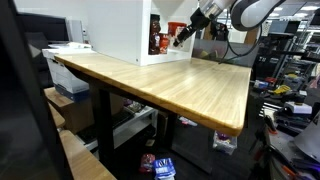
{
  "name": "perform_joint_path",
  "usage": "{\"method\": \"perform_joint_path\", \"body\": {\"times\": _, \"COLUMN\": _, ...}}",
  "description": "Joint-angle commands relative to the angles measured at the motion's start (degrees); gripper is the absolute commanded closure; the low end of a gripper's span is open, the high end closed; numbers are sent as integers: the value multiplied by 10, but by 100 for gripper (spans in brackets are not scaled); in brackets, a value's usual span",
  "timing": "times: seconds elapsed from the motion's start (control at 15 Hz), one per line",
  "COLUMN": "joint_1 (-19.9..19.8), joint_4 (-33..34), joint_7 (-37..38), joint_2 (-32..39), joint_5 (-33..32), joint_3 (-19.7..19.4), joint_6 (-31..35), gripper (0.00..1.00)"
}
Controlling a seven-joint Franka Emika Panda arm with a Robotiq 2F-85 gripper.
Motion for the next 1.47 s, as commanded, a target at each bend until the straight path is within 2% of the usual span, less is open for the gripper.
{"method": "perform_joint_path", "body": {"times": 0.0, "joint_1": 6, "joint_4": 39, "joint_7": -10, "joint_2": 30, "joint_5": 16, "joint_3": -4, "joint_6": 6, "gripper": 51}}
{"method": "perform_joint_path", "body": {"times": 0.6, "joint_1": 12, "joint_4": 51, "joint_7": -20, "joint_2": 62, "joint_5": 51, "joint_3": 1, "joint_6": 14, "gripper": 51}}
{"method": "perform_joint_path", "body": {"times": 1.2, "joint_1": 16, "joint_4": 52, "joint_7": -21, "joint_2": 66, "joint_5": 53, "joint_3": 4, "joint_6": 15, "gripper": 51}}
{"method": "perform_joint_path", "body": {"times": 1.27, "joint_1": 20, "joint_4": 45, "joint_7": -28, "joint_2": 56, "joint_5": 65, "joint_3": 5, "joint_6": -2, "gripper": 6}}
{"method": "perform_joint_path", "body": {"times": 1.4, "joint_1": 21, "joint_4": 39, "joint_7": -35, "joint_2": 47, "joint_5": 75, "joint_3": 7, "joint_6": -9, "gripper": 3}}
